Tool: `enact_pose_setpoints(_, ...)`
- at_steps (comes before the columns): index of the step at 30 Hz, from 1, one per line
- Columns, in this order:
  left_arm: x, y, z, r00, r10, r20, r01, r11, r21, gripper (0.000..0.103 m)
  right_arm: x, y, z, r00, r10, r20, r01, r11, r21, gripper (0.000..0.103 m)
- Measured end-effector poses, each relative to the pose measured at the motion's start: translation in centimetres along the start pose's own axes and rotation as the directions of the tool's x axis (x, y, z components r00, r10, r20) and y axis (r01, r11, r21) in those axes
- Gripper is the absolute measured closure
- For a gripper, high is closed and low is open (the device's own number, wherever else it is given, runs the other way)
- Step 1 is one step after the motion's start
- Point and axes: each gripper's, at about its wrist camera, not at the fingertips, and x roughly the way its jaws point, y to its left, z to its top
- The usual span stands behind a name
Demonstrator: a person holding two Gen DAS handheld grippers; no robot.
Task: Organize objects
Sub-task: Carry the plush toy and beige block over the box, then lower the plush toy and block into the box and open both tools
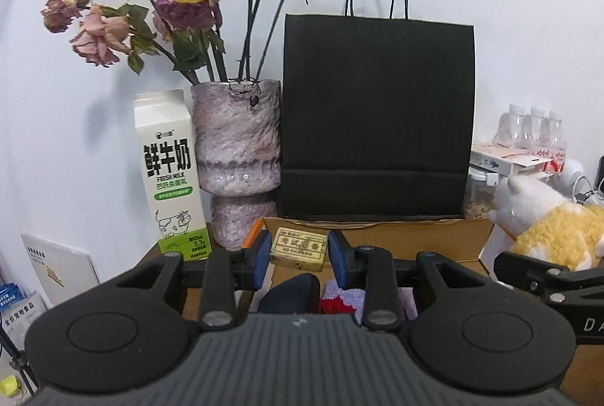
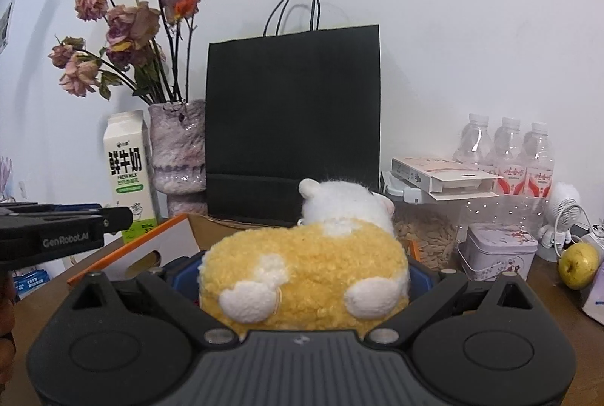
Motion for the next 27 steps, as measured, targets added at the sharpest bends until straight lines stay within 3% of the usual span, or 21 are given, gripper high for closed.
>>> enact_pose_setpoints(16, 4.7, 0.0, 0.4, 1.000, -0.022, -0.015, 0.022, 0.999, 0.036, 0.068, 4.9, -0.8, 0.2, 0.998, -0.011, -0.066, 0.010, 1.000, -0.018, 0.001)
enact_pose_setpoints(17, 4.8, 0.2, 0.3, 0.999, -0.026, -0.018, 0.027, 0.999, 0.030, 0.064, 5.1, -0.7, 0.1, 0.997, -0.012, -0.073, 0.010, 1.000, -0.022, 0.001)
enact_pose_setpoints(19, 5.0, 0.5, 0.3, 1.000, -0.022, -0.020, 0.022, 1.000, 0.021, 0.031, 5.3, -0.7, -0.1, 0.997, -0.013, -0.080, 0.011, 1.000, -0.024, 0.000)
enact_pose_setpoints(20, 5.0, 0.7, 0.3, 1.000, -0.013, -0.010, 0.013, 1.000, 0.009, 0.000, 5.3, -0.7, -0.2, 0.996, -0.017, -0.082, 0.015, 1.000, -0.025, 0.000)
enact_pose_setpoints(22, 4.7, 0.9, 0.2, 1.000, 0.009, 0.022, -0.009, 1.000, -0.003, 0.000, 5.2, -0.8, -0.2, 0.997, -0.032, -0.075, 0.030, 0.999, -0.026, 0.000)
enact_pose_setpoints(27, 4.9, 1.3, 0.2, 1.000, 0.026, 0.006, -0.026, 1.000, -0.011, 0.000, 5.1, -1.2, -0.2, 0.997, -0.040, -0.073, 0.039, 0.999, -0.015, 0.000)
